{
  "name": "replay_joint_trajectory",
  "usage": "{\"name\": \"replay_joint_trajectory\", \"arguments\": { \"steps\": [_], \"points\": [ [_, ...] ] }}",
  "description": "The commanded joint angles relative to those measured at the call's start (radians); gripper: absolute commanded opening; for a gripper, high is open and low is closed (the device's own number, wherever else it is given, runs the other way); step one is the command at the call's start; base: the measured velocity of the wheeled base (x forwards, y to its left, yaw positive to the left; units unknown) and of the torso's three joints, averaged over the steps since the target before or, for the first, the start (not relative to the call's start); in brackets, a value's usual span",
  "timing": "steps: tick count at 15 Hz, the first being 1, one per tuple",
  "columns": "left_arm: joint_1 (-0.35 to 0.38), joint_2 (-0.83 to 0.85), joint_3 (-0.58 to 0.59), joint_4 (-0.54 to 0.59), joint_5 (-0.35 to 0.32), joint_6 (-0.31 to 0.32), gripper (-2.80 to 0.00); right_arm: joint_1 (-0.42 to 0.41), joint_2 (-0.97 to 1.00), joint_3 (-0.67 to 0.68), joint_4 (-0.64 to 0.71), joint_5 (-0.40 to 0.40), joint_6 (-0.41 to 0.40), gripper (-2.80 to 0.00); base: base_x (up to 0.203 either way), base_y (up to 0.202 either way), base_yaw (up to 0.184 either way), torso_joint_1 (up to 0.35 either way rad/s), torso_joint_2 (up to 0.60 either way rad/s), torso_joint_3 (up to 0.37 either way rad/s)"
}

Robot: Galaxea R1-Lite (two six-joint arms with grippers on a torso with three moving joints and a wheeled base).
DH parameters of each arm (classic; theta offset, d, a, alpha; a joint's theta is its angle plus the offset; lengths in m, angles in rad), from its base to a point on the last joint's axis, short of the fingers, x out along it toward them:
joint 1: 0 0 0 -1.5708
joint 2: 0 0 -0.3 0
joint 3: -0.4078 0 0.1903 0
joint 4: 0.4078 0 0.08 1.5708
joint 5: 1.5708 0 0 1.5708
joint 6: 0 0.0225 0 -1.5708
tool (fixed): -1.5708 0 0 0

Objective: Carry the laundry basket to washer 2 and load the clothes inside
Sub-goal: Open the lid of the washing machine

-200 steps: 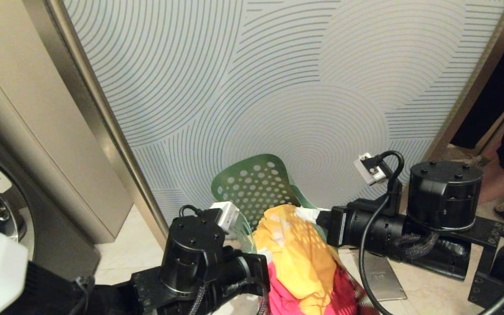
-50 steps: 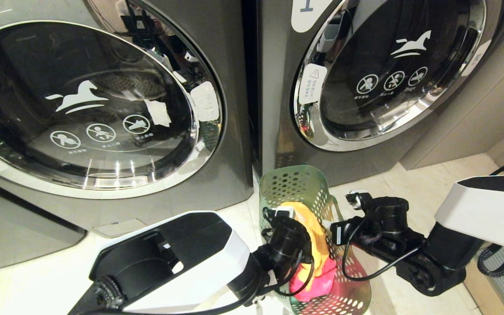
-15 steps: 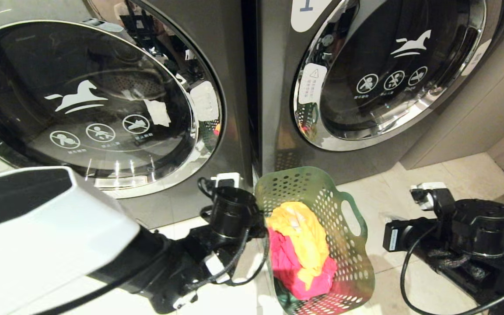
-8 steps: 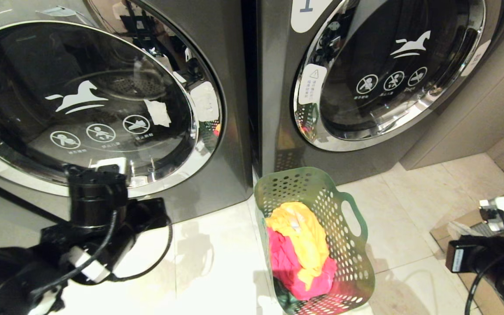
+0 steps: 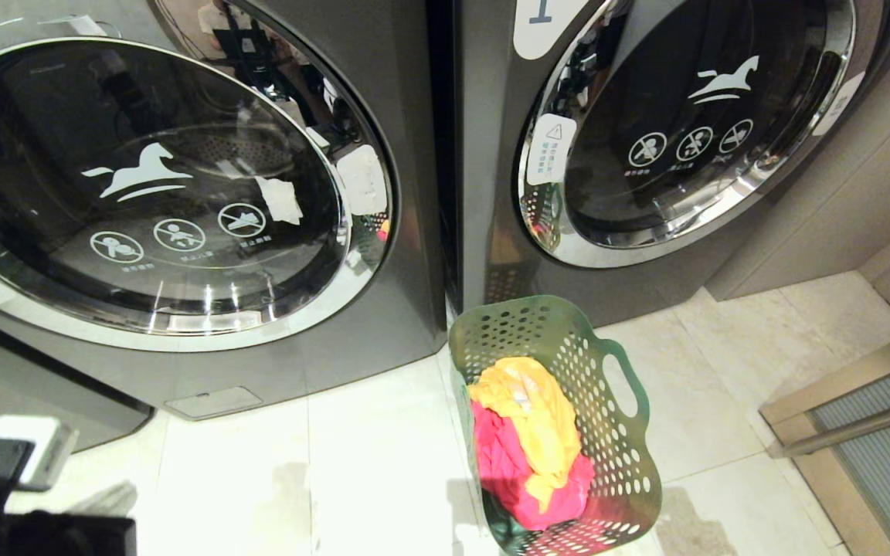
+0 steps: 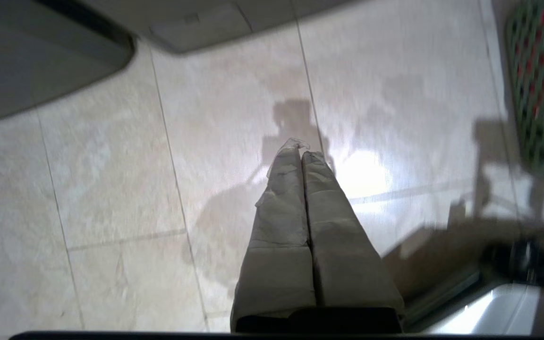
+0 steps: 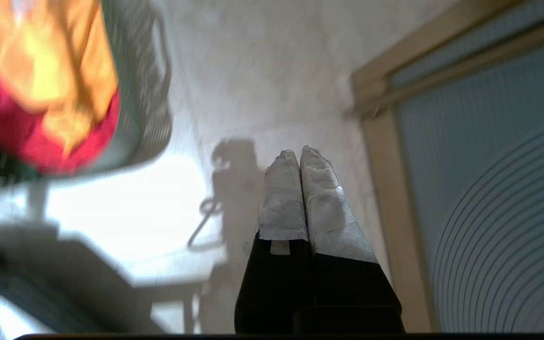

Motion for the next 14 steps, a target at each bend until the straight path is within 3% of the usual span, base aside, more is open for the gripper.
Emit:
{"name": "replay_joint_trajectory", "arguments": {
  "steps": [1,3,4,5,7,9,12,14],
  "points": [
    [0.002,-0.152,0.076,0.173,-0.081,-0.017,-2.80,0.001,-0.172,0.002,0.286,0.055,0.026,-2.80,0.000,0.000,0.000,0.000,0.00,0.000],
    [0.002,-0.210,0.137,0.224,-0.233,-0.073,-2.80,0.003,-0.188,0.003,0.323,0.240,0.070,-2.80,0.000,0.000,0.000,0.000,0.00,0.000],
    [0.003,-0.239,0.139,0.246,-0.276,-0.116,-2.80,0.002,-0.204,0.004,0.379,0.319,0.076,-2.80,0.000,0.000,0.000,0.000,0.00,0.000],
    [0.004,-0.255,0.129,0.291,-0.284,-0.130,-2.80,0.001,-0.225,0.004,0.453,0.348,0.076,-2.80,0.000,0.000,0.000,0.000,0.00,0.000],
    [0.015,-0.253,0.109,0.356,-0.298,-0.135,-2.80,-0.001,-0.261,0.003,0.480,0.361,0.073,-2.80,0.000,0.000,0.000,0.000,0.00,0.000],
    [0.011,-0.256,0.110,0.364,-0.358,-0.127,-2.80,-0.005,-0.283,0.005,0.476,0.361,0.072,-2.80,0.000,0.000,0.000,0.000,0.00,0.000],
    [0.003,-0.254,0.125,0.378,-0.486,0.000,-2.80,-0.026,-0.281,0.004,0.476,0.362,0.065,-2.80,0.000,0.000,0.000,0.000,0.00,0.000],
    [0.002,-0.236,0.125,0.382,-0.488,0.004,-2.80,-0.042,-0.280,0.004,0.476,0.364,0.067,-2.80,0.000,0.000,0.000,0.000,0.00,0.000]
  ]
}}
